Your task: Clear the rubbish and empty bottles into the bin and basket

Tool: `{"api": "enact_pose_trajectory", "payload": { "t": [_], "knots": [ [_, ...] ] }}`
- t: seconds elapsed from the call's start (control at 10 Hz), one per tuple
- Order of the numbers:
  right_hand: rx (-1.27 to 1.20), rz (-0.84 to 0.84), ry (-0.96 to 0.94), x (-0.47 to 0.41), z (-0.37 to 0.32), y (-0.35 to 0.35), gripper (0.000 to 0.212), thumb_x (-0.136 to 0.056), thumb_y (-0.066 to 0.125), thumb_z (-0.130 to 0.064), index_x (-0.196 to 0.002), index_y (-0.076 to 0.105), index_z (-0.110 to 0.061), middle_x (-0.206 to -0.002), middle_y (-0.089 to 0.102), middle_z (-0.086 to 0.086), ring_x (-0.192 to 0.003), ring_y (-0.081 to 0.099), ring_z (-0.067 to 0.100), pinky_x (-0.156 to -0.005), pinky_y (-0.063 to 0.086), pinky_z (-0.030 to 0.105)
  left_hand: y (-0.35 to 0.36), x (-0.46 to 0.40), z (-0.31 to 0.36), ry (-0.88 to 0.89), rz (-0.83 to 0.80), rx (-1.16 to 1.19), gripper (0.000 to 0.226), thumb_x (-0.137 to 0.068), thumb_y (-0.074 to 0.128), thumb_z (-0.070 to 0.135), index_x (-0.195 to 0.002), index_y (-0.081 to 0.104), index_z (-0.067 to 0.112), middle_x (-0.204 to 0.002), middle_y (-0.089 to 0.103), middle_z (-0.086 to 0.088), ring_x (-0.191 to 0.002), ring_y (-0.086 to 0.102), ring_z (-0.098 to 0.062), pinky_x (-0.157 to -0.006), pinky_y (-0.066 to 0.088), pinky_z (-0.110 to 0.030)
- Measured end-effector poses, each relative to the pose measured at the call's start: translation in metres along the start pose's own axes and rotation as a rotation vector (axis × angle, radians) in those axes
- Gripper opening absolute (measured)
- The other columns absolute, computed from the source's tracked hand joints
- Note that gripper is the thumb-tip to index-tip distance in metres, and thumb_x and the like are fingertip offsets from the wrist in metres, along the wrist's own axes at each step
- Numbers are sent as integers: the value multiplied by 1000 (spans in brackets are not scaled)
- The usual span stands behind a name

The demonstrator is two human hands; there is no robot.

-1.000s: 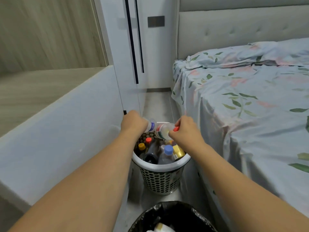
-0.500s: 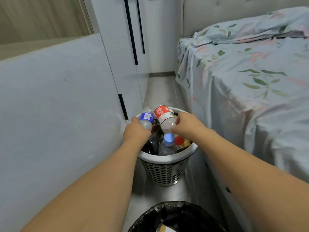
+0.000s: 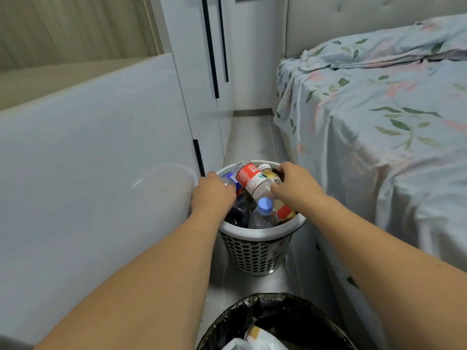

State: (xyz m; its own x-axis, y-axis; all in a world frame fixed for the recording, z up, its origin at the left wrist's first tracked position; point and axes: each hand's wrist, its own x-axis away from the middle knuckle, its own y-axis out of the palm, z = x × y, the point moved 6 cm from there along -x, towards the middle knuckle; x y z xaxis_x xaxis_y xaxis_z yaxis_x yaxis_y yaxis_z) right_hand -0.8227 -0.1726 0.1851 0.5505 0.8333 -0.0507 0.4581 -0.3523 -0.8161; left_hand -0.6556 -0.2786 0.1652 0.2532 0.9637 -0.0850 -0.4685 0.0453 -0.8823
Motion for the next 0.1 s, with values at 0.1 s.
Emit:
{"api": "enact_pose_trajectory", "payload": {
  "t": [0.1],
  "knots": [
    [-45,51,-38,11,-7,-7,49,-85,61,-20,-132,46,-15,-127,54,6,-105,56,24,-79,45,29,-11,10,2,48,46,11,43,-93,47,37,-124,45,7,-121,52,-15,-105,55,-31,-84,48,-40]
  ]
}}
